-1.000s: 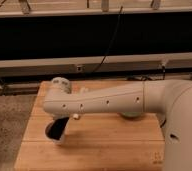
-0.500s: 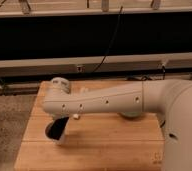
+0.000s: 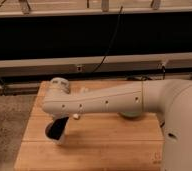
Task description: Place the eraser in the ceramic cup
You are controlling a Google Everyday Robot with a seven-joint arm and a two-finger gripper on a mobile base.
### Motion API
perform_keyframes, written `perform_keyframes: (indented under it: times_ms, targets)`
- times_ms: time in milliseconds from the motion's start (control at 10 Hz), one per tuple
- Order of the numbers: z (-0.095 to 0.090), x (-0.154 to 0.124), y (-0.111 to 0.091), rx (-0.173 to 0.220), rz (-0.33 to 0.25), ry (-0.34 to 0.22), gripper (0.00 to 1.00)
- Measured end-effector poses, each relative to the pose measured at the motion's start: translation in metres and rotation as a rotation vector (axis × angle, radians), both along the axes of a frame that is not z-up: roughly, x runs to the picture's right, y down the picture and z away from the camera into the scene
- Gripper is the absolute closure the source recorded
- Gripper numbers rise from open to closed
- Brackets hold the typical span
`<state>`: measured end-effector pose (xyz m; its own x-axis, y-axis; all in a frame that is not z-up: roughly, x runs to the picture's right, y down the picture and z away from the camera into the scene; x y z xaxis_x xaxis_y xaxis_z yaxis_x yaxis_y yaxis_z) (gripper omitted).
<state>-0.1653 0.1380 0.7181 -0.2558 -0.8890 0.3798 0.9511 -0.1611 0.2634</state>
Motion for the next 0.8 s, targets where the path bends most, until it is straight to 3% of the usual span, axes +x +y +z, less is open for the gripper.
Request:
perform_keyframes:
  times_ms: [500, 800]
  targets:
    - [0.0004, -0.0029, -0.0005, 0.007, -0.01, -0.004, 0.59]
    - [-0.0007, -0.001, 0.0001, 0.009, -0.016, -0.009, 0.31]
